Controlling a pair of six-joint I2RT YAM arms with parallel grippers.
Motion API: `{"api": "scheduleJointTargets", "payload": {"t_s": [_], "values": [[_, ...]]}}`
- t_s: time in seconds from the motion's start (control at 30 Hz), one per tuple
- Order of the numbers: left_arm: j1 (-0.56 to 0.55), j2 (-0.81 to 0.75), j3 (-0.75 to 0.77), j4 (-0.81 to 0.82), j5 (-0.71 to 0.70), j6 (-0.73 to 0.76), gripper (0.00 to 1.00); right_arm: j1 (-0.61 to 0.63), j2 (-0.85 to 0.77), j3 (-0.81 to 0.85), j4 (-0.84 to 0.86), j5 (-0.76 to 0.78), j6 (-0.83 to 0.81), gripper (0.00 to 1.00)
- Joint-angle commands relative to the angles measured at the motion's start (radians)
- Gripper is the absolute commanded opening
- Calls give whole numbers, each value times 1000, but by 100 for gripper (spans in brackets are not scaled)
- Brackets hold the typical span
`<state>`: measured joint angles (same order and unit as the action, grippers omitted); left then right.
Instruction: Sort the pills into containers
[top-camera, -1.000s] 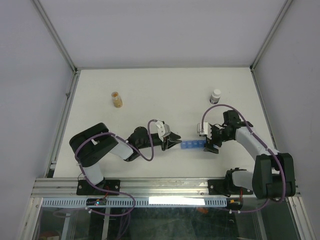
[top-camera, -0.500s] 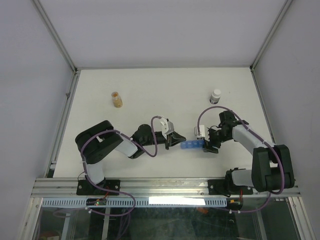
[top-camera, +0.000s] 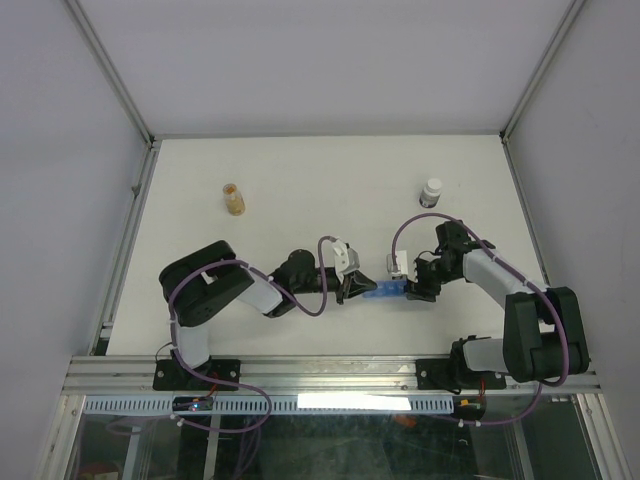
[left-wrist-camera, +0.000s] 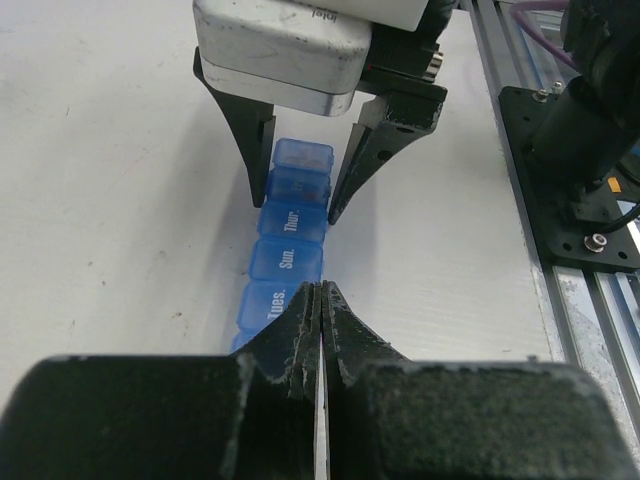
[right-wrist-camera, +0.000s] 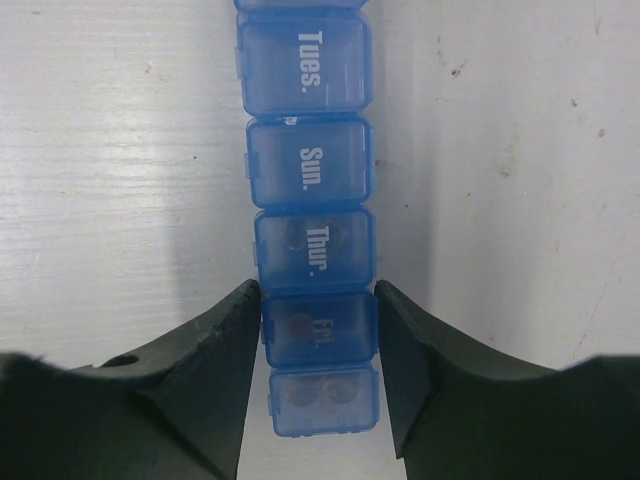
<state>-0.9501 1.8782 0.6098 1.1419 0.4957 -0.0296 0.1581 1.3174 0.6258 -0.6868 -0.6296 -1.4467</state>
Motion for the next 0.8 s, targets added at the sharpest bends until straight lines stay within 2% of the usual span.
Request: {"api": "scheduleJointTargets", "payload": {"t_s": [0.0, 0.2, 0.77], "values": [[-10, -7, 40, 24, 0, 14, 0, 8, 0, 1, 25, 2, -11, 51], [-33, -50, 79, -118, -42, 74, 0, 9, 0, 3, 25, -2, -4, 50], [-45, -35, 132, -233, -51, 65, 0, 10, 3, 7, 22, -2, 9, 49]]}}
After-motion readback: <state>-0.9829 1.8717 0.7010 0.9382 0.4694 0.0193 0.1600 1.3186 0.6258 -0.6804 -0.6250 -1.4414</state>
